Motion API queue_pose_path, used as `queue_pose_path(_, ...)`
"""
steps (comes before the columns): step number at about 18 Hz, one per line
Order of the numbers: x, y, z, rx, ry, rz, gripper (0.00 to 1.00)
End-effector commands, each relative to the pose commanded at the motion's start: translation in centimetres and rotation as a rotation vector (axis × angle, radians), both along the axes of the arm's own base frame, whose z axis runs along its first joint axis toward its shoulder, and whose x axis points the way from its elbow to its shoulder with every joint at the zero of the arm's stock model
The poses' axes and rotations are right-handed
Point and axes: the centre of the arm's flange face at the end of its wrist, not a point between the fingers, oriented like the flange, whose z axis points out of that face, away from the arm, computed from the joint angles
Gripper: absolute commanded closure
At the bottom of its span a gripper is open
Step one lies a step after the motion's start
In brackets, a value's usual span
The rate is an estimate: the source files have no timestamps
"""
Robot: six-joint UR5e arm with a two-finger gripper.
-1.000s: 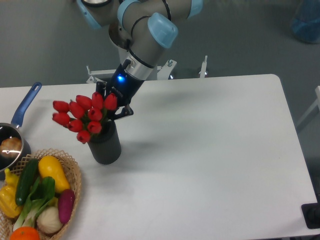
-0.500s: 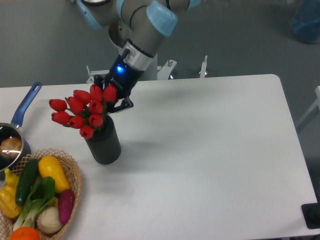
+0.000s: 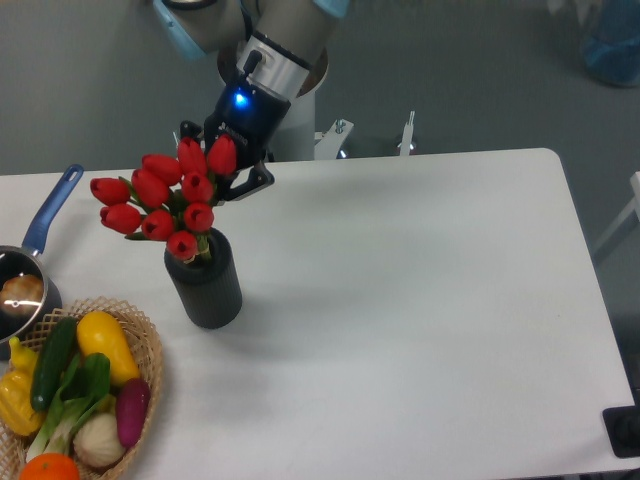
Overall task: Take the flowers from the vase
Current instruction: 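Lift the gripped tulips straight up out of the black vase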
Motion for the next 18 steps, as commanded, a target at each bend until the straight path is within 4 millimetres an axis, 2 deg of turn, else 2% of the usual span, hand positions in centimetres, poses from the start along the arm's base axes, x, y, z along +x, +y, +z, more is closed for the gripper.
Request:
queue_pose_path(9,0.3,-1.3,3.5,0.028,0.005,0.051,1.0)
queue_pose_path(15,-2.4,-3.7,6.5,0.056,0.066,0.138,1.0)
queue_pose_path(18,-2.7,-4.0,7.9,0.07,0.082,0.147,1.0)
